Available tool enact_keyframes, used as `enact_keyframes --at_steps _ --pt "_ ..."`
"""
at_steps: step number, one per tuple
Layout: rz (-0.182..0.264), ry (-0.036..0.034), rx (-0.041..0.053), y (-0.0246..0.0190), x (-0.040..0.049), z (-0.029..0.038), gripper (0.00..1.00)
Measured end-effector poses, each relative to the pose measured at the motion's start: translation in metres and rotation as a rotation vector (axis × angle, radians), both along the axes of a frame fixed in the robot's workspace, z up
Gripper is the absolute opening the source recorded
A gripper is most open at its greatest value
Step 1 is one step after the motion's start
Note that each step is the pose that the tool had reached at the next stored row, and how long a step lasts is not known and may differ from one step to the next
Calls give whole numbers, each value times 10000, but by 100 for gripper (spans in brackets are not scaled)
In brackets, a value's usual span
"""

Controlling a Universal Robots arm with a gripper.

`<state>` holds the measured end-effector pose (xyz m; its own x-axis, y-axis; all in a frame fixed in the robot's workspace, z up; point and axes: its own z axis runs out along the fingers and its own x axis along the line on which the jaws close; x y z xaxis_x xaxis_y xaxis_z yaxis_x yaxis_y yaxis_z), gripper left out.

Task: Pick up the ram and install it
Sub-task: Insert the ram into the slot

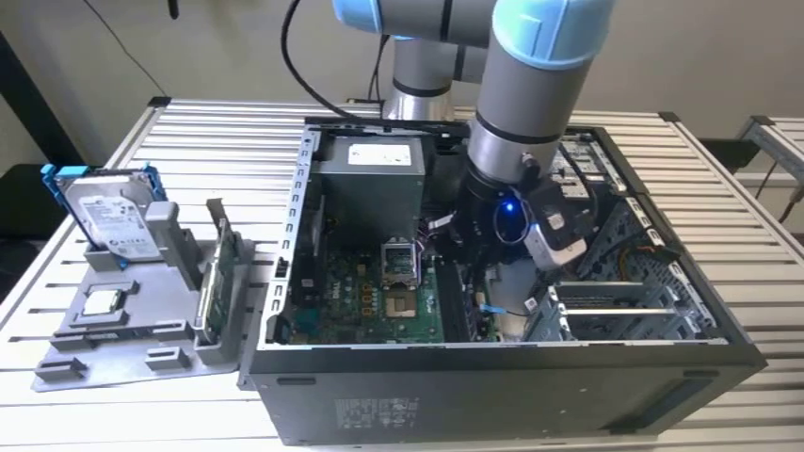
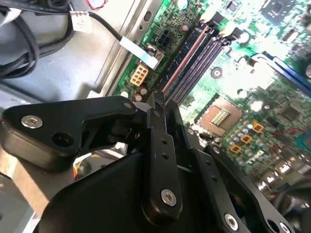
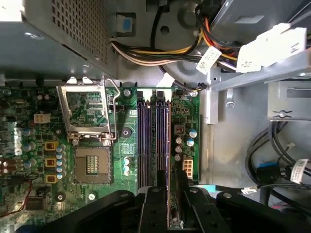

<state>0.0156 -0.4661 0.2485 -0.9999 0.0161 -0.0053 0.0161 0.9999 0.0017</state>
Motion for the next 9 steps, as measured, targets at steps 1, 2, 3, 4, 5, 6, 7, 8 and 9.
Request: enact_keyframes --at_steps 1,2,3,4,5,6,7,8,9 --pt "0 1 -2 0 0 44 22" --pt "0 -1 6 0 0 76 22" --pt "0 -1 5 0 0 78 22" --pt "0 -1 4 0 0 79 22" --pt "0 -1 5 0 0 78 22" --pt "0 0 4 0 0 79 20" --pt "0 -1 5 0 0 78 14" --pt "0 0 4 0 0 79 14" --pt "0 0 5 0 0 79 11"
